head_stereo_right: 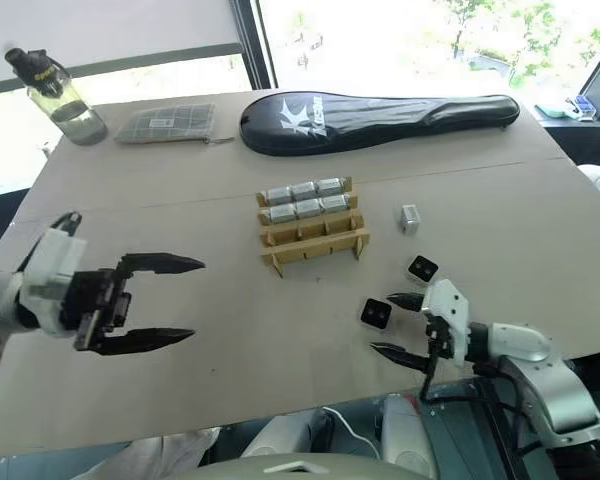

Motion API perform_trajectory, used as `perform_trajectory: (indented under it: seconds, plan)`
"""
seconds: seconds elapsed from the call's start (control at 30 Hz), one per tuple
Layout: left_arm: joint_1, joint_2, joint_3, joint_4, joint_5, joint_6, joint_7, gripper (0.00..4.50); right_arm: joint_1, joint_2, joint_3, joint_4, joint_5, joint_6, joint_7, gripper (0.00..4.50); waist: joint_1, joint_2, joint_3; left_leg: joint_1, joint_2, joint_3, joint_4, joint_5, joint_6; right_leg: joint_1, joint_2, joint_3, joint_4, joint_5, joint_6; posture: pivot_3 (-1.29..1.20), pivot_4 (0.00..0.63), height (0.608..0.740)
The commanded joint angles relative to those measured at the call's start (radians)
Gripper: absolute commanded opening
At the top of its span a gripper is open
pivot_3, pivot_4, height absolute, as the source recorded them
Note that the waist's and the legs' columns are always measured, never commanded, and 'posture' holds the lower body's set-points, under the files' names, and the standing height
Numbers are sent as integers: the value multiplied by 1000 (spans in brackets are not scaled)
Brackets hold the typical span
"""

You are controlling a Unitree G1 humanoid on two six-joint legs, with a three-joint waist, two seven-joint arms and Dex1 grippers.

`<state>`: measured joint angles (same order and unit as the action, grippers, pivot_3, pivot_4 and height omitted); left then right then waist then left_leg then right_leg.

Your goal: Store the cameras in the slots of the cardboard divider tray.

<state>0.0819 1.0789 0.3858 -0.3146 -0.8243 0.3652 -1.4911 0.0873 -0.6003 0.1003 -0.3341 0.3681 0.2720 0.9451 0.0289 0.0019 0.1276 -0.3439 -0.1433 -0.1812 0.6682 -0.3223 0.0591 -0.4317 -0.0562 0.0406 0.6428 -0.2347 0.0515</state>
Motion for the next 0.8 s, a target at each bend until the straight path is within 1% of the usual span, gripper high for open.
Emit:
perform_trajectory:
  seconds: [0.03,0.23,0.33,0.4,0.43,0.47,0.6,0.67,0.73,0.8]
  plan:
    - [10,42,24,9,-5,24,-85,4500,-24,29,21,-2,-42,-12,-55,4458,-7,1,1,0,0,0,0,0,0,0,0,0,0,0,0,0,150,740]
    - [-19,25,17,17,13,11,-99,4500,-28,48,40,7,-63,-15,-73,4458,-14,0,3,0,0,0,0,0,0,0,0,0,0,0,0,0,150,740]
    - [-23,16,18,15,15,12,-100,4500,-25,44,34,16,-64,-30,-68,3696,-15,-1,3,0,0,0,0,0,0,0,0,0,0,0,0,0,150,740]
    - [-23,11,19,17,18,11,-100,4500,-22,43,31,13,-61,-35,-65,2741,-15,-1,3,0,0,0,0,0,0,0,0,0,0,0,0,0,150,740]
    - [-23,8,19,19,21,9,-103,4500,-21,42,30,11,-59,-36,-63,2143,-15,-1,3,0,0,0,0,0,0,0,0,0,0,0,0,0,150,740]
    - [-23,5,20,21,21,8,-103,4500,-20,40,30,9,-58,-38,-59,1938,-15,-1,3,0,0,0,0,0,0,0,0,0,0,0,0,0,150,740]
    - [-34,-13,21,32,23,12,-82,4500,-28,31,17,-10,-59,-67,-53,1944,-15,-1,3,0,0,0,0,0,0,0,0,0,0,0,0,0,150,740]
    - [-58,-31,0,41,49,24,-17,4500,-60,32,8,-28,-60,-58,-70,1944,-15,-1,3,0,0,0,0,0,0,0,0,0,0,0,0,0,150,740]
    - [-99,-72,-20,40,37,58,61,4500,-128,27,22,-31,-113,-89,-88,1944,-16,0,4,0,0,0,0,0,0,0,0,0,0,0,0,0,150,740]
    - [-161,-124,-48,35,3,114,149,4500,-223,28,51,-9,-210,-192,-108,1944,-16,0,4,0,0,0,1,0,0,0,0,0,0,1,-1,0,150,740]
